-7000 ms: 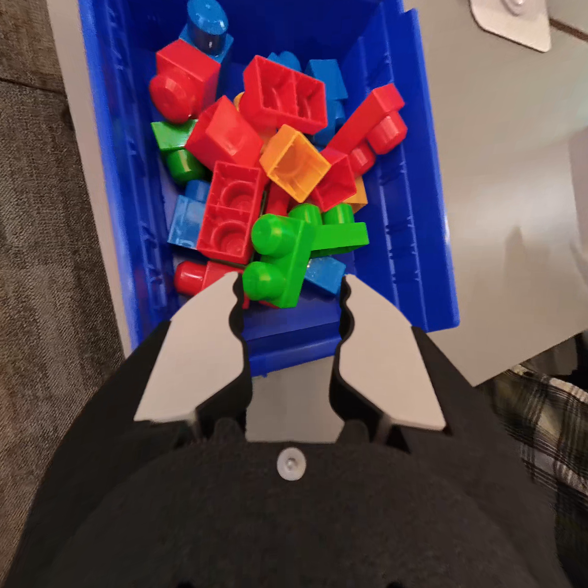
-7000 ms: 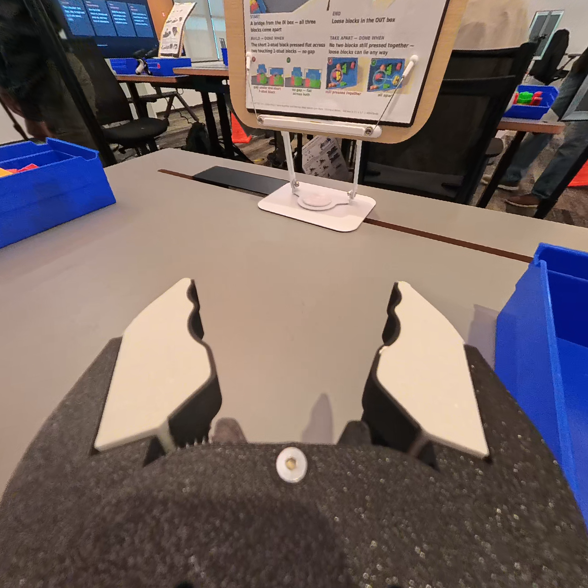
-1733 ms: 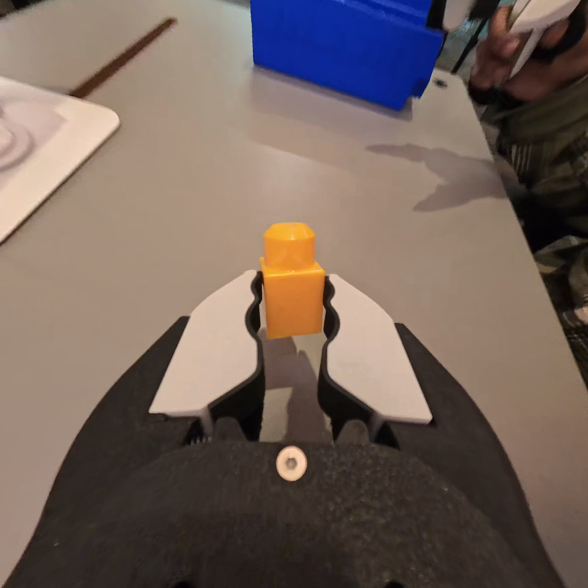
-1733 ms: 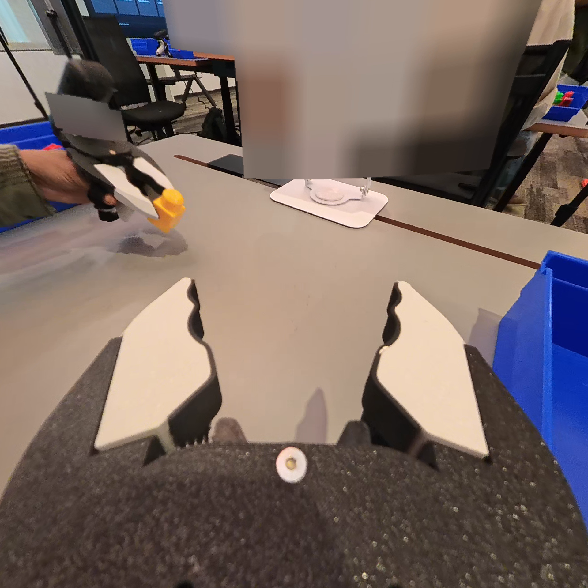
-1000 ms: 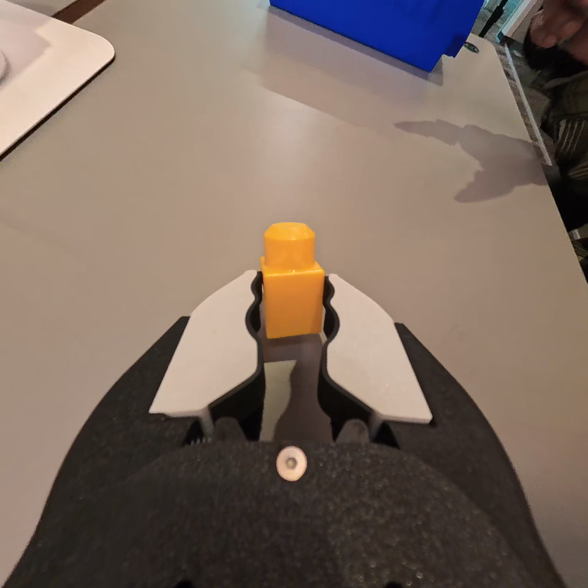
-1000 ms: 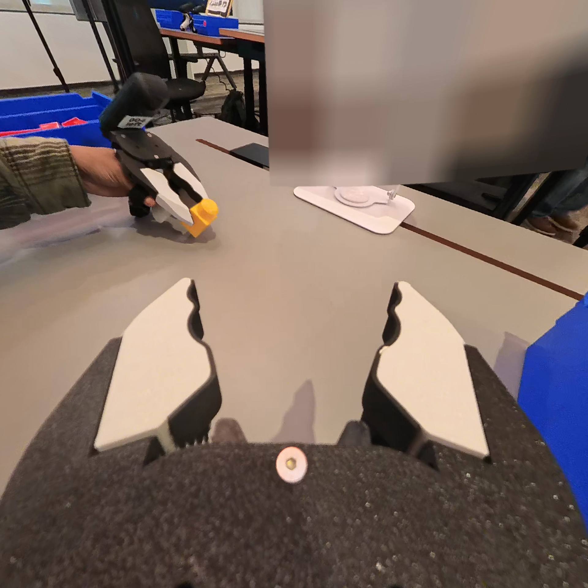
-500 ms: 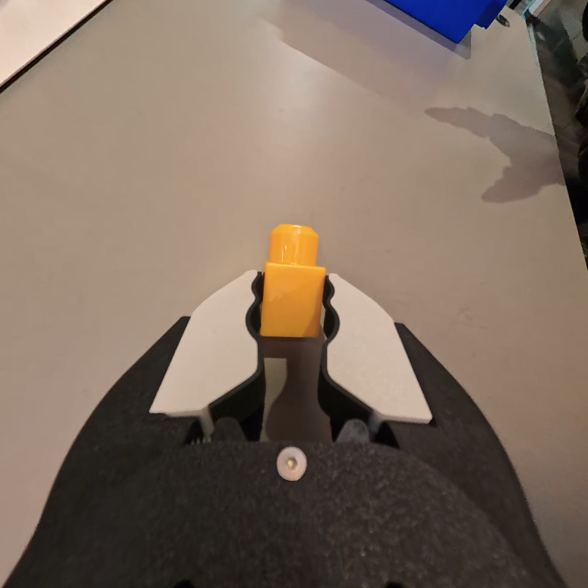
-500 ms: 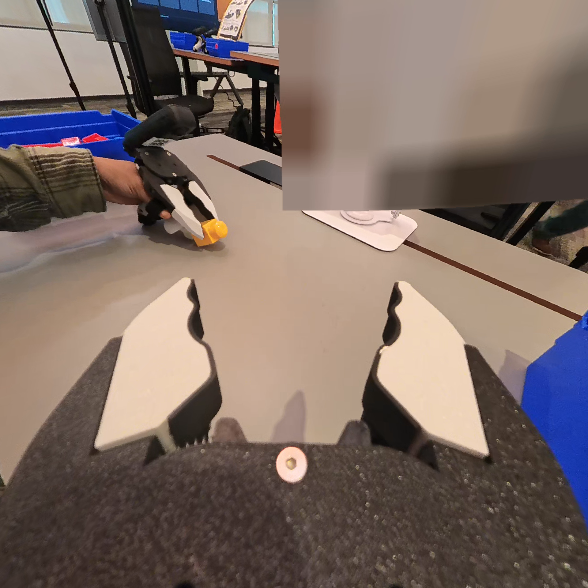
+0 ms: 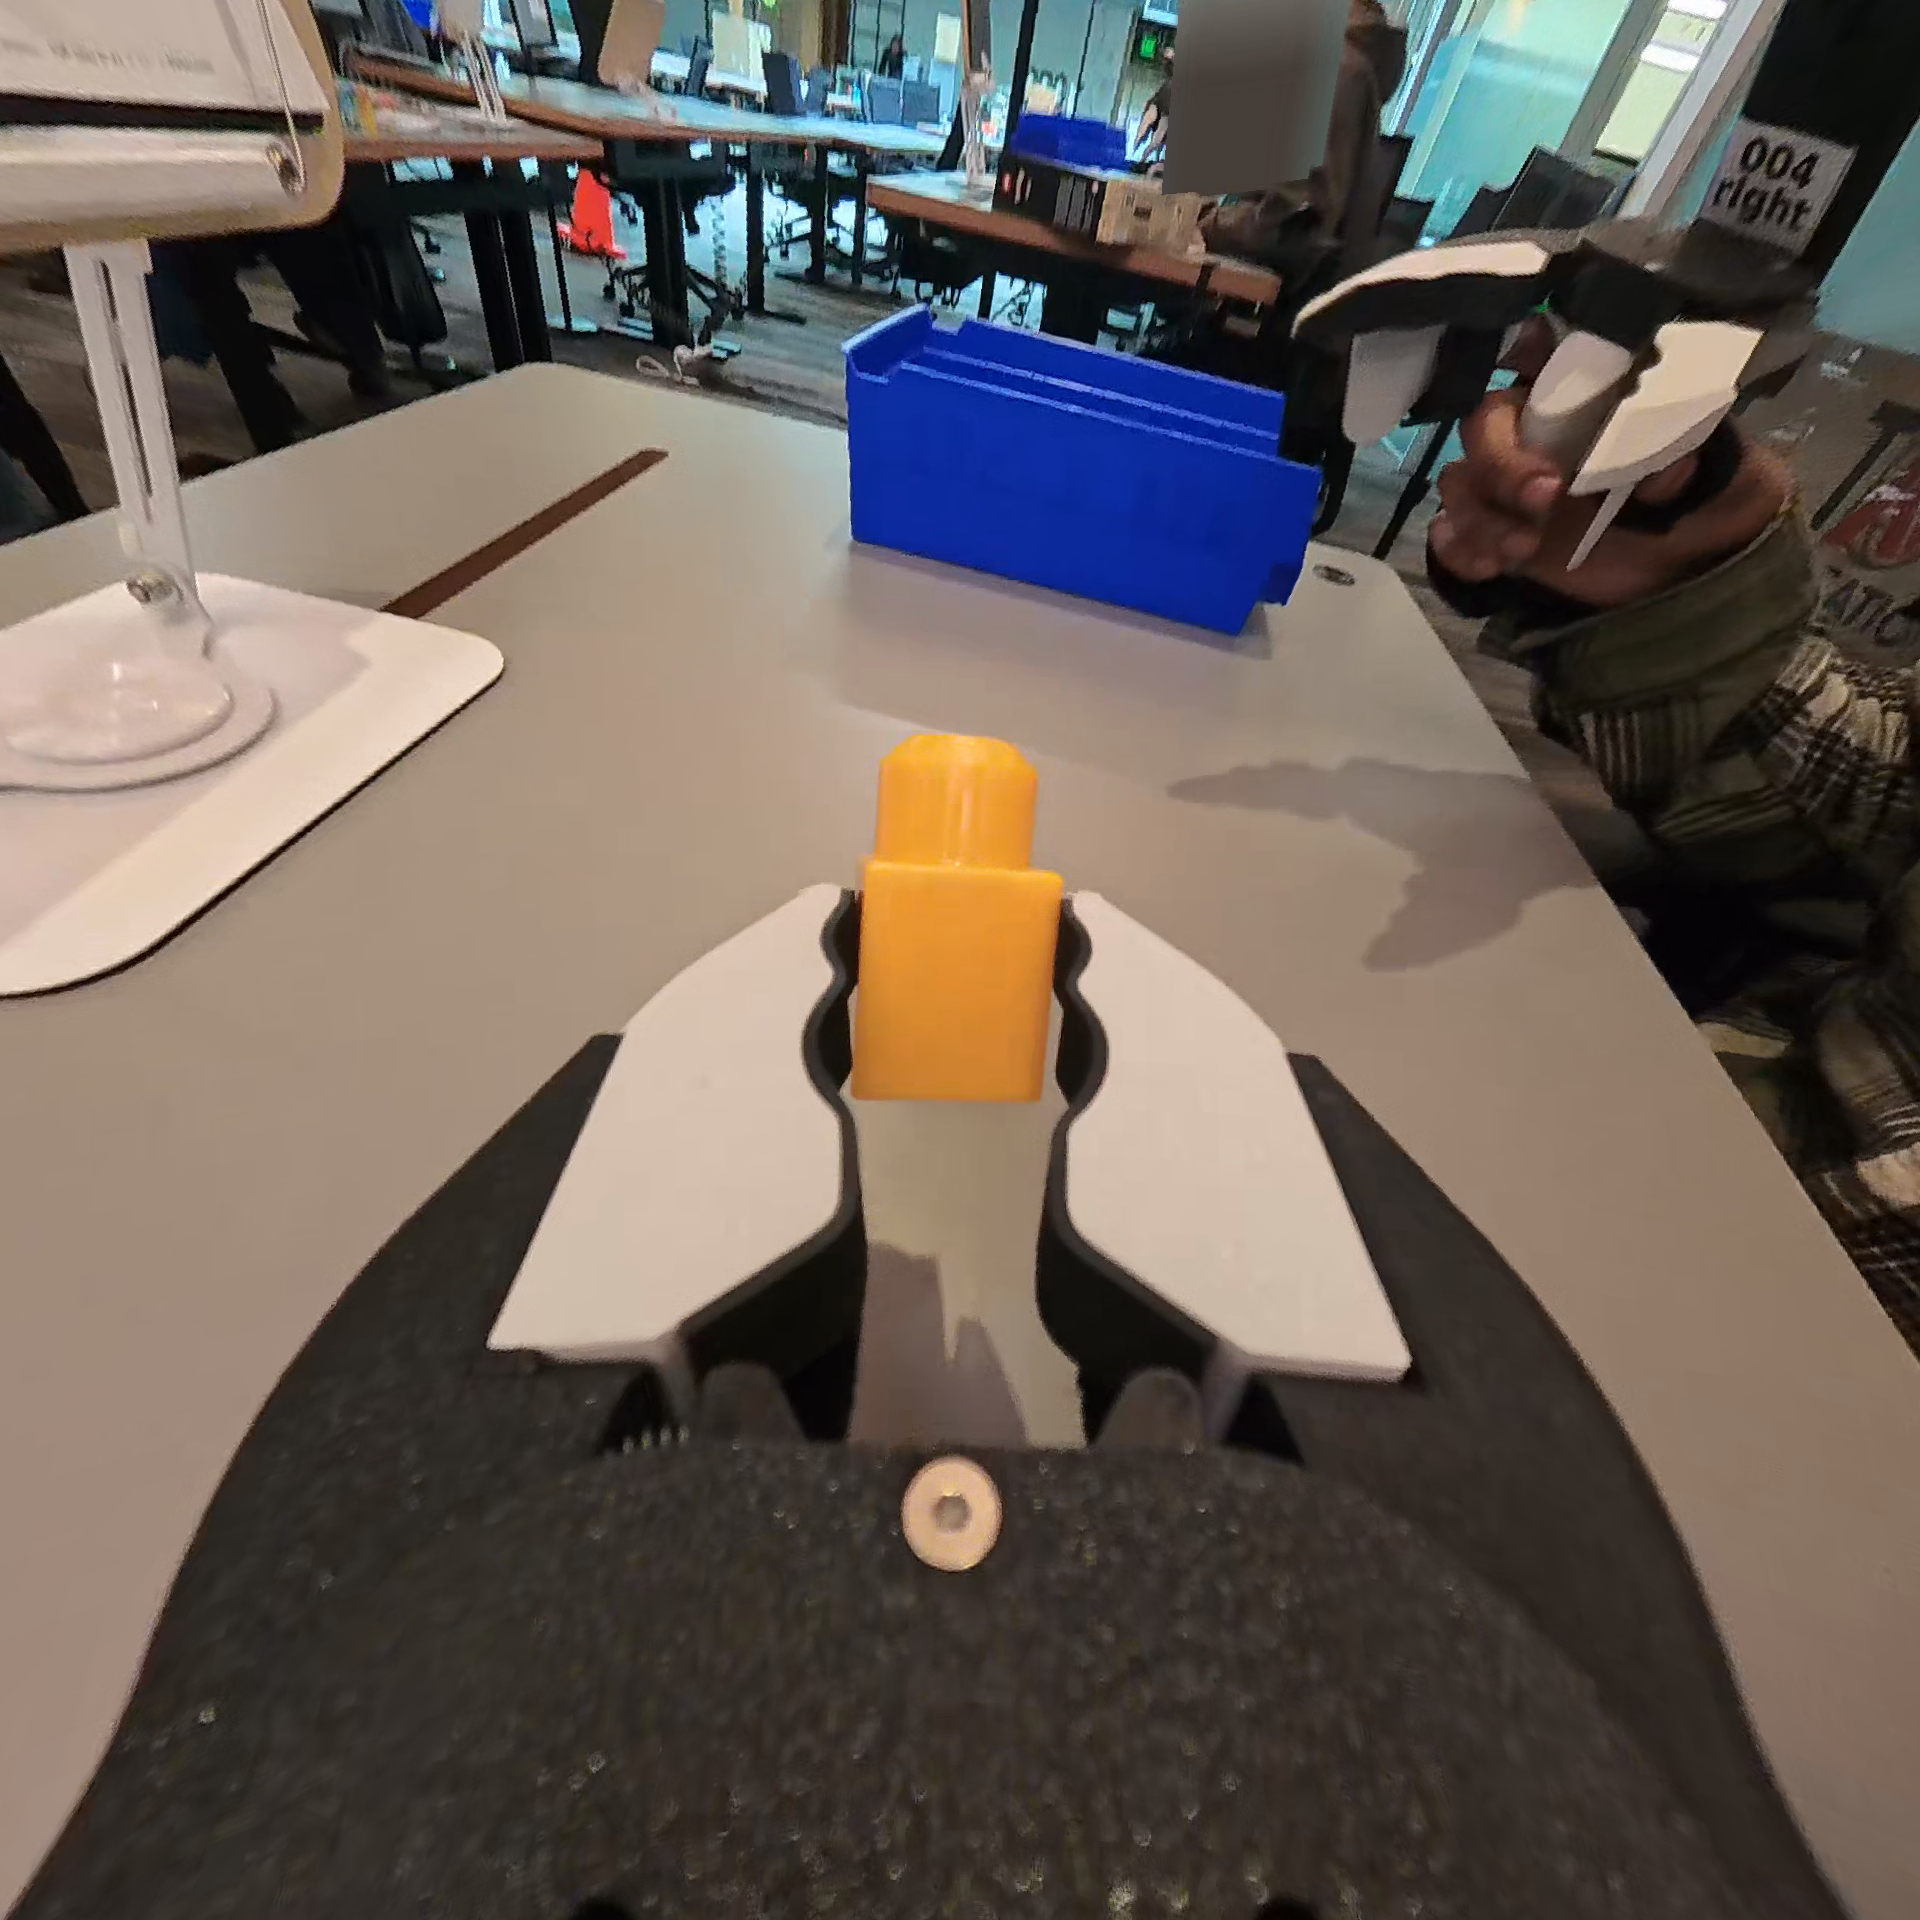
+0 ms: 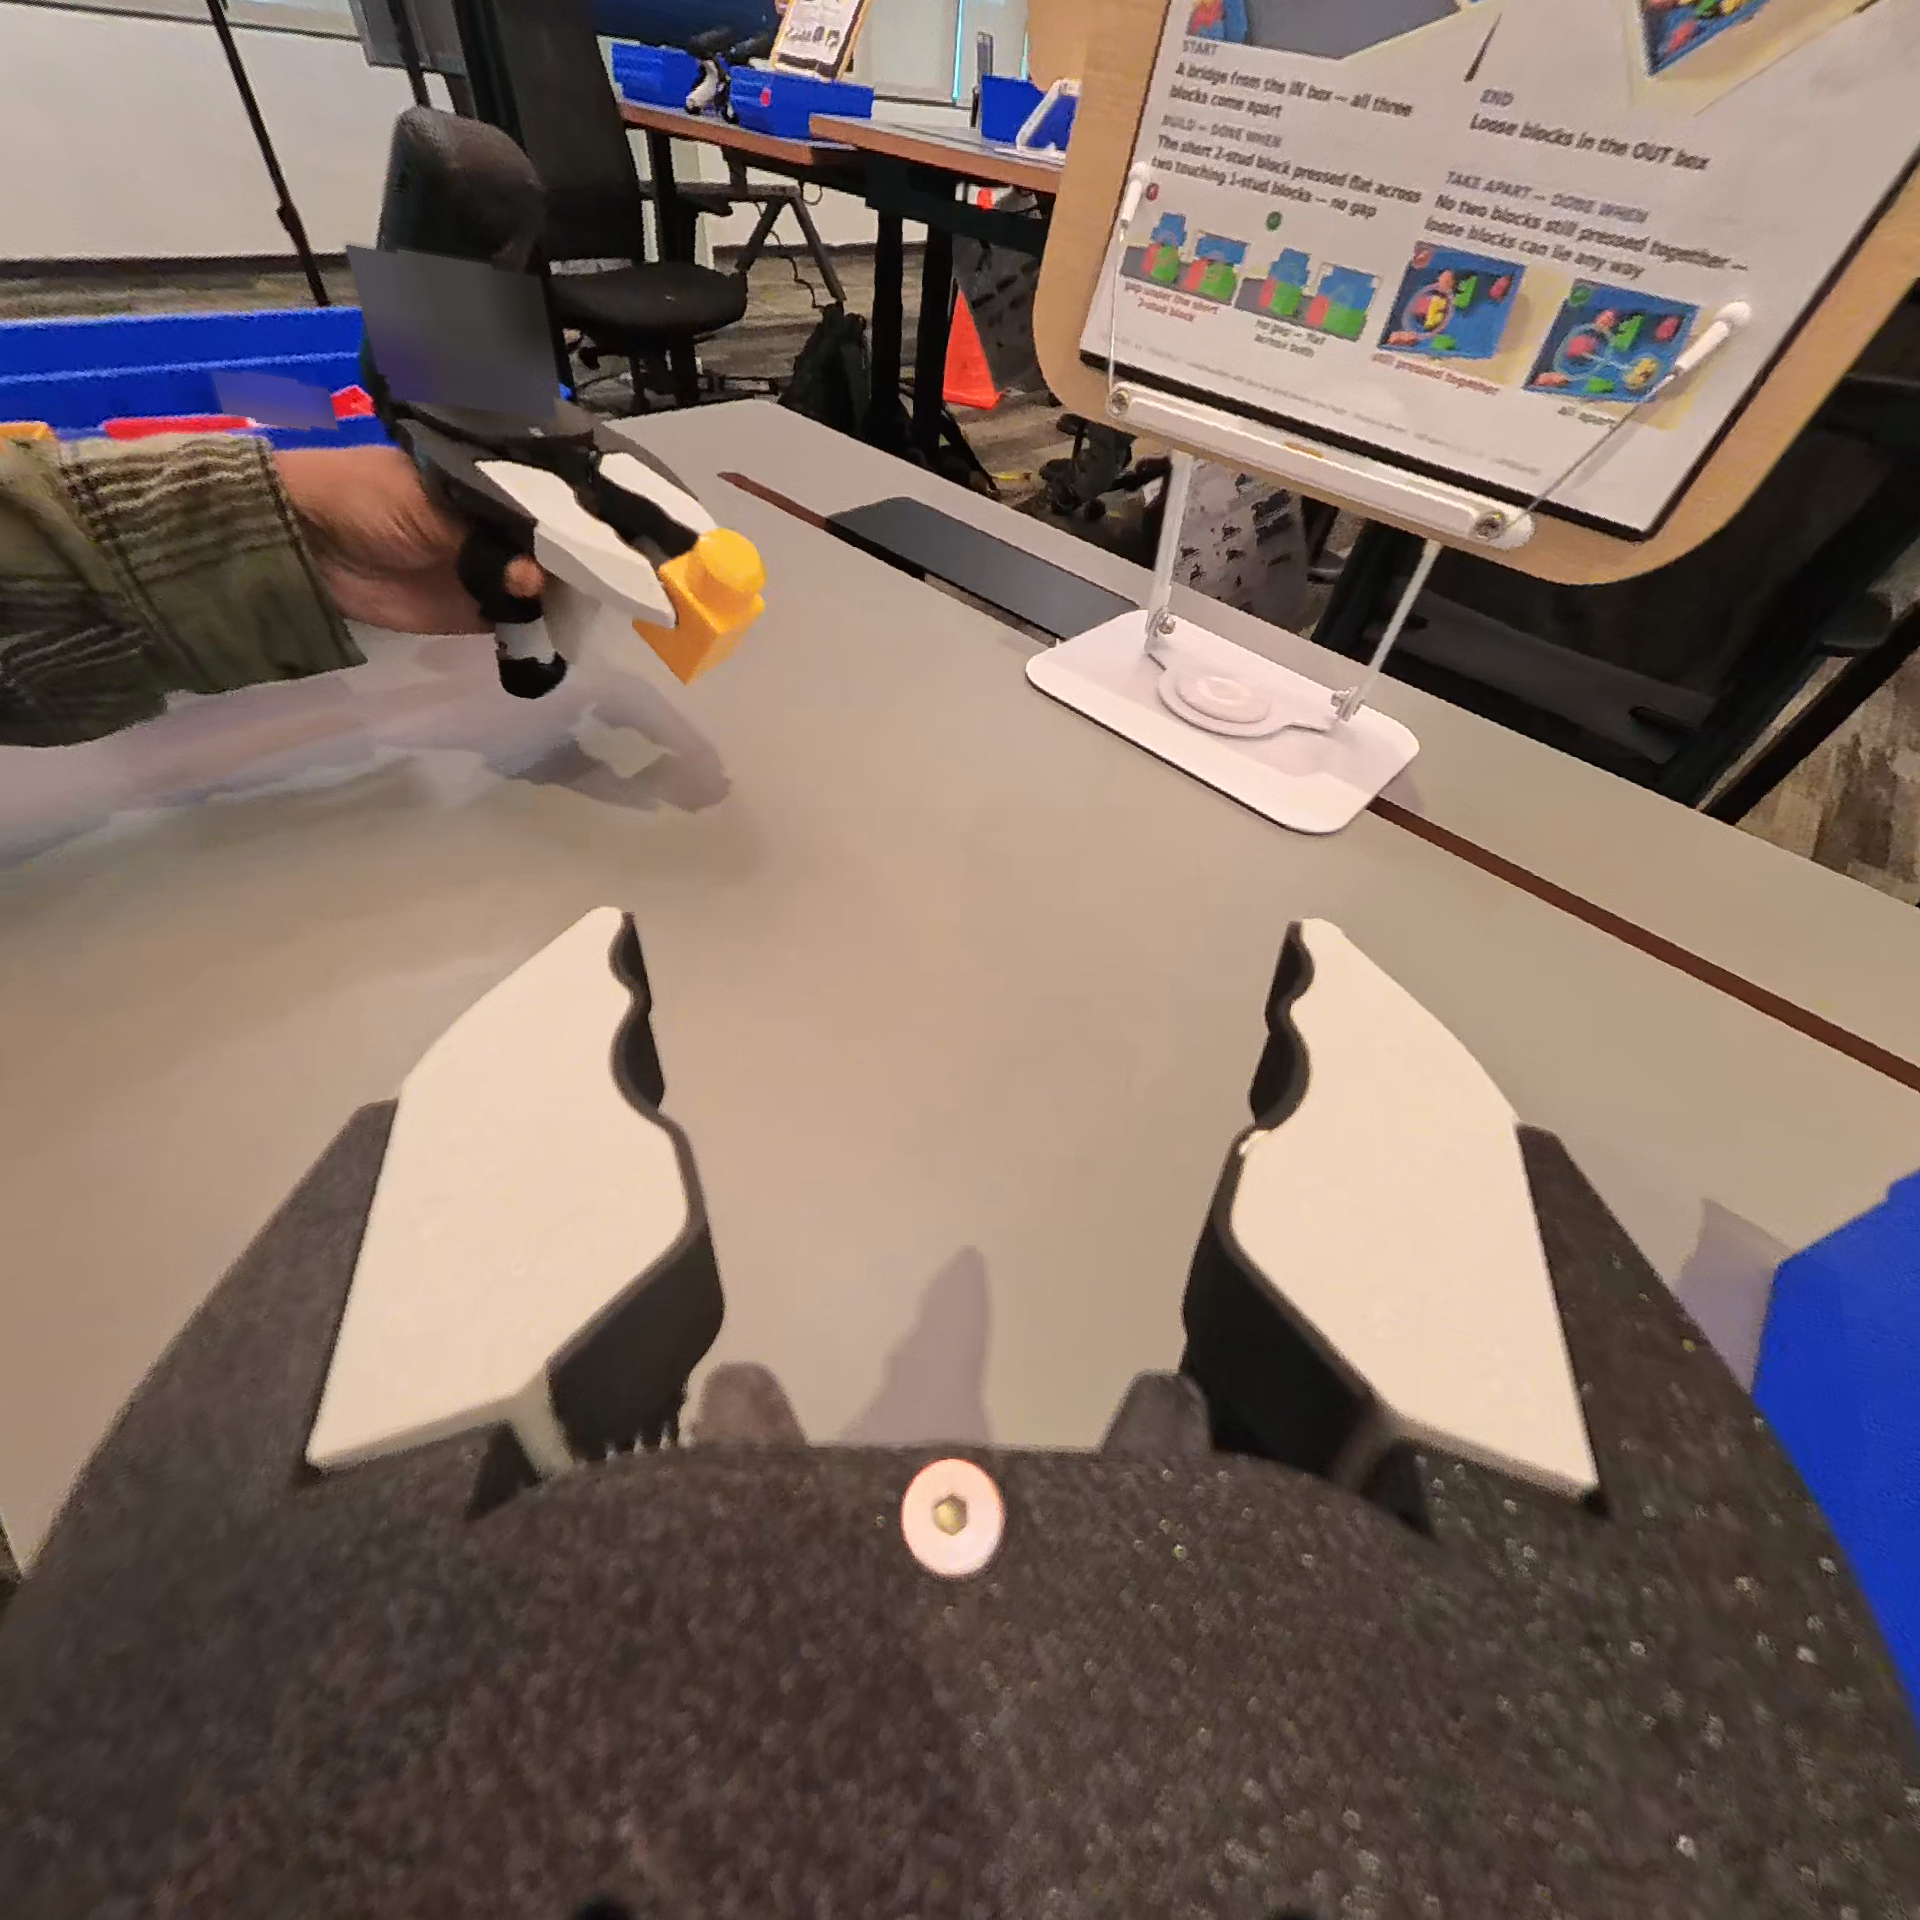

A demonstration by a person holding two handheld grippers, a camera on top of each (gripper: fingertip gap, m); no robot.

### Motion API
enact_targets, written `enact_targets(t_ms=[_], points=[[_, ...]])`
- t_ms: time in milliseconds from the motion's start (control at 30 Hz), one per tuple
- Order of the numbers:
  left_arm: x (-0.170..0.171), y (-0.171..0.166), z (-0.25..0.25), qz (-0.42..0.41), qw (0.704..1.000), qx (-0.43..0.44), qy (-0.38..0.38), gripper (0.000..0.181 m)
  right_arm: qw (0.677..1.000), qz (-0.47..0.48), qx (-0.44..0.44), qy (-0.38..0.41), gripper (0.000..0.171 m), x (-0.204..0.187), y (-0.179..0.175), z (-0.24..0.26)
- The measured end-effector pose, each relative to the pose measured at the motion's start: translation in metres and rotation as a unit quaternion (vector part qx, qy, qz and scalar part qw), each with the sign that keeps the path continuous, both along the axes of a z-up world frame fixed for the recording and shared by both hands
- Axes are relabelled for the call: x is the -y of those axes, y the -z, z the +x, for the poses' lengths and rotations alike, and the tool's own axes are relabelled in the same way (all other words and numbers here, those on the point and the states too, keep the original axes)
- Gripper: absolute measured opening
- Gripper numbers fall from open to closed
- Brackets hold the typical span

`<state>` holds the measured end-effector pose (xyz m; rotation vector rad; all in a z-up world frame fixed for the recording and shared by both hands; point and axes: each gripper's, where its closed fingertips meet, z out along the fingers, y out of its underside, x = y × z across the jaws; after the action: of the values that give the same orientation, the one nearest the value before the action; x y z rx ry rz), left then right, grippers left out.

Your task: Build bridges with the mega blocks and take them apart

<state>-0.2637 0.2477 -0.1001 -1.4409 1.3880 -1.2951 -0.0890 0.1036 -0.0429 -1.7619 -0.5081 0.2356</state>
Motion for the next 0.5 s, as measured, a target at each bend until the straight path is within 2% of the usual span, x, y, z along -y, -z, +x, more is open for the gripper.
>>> enact_targets(t_ms=[167, 400, 500], points=[[0.003, -0.009, 0.003, 0.001, 0.999, 0.032, -0.002, 0.036, 1.0, -0.008, 0.011, -0.019, 0.112, -0.006, -0.001, -0.012], [0.049, -0.034, 0.028, 0.027, 0.994, 0.07, 0.075, 0.036, 0.998, -0.02, 0.02, -0.055, 0.111, -0.014, 0.003, -0.032], [0.055, -0.037, 0.034, 0.022, 0.993, 0.082, 0.079, 0.036, 0.997, -0.032, 0.022, -0.069, 0.111, -0.018, 0.007, -0.039]])
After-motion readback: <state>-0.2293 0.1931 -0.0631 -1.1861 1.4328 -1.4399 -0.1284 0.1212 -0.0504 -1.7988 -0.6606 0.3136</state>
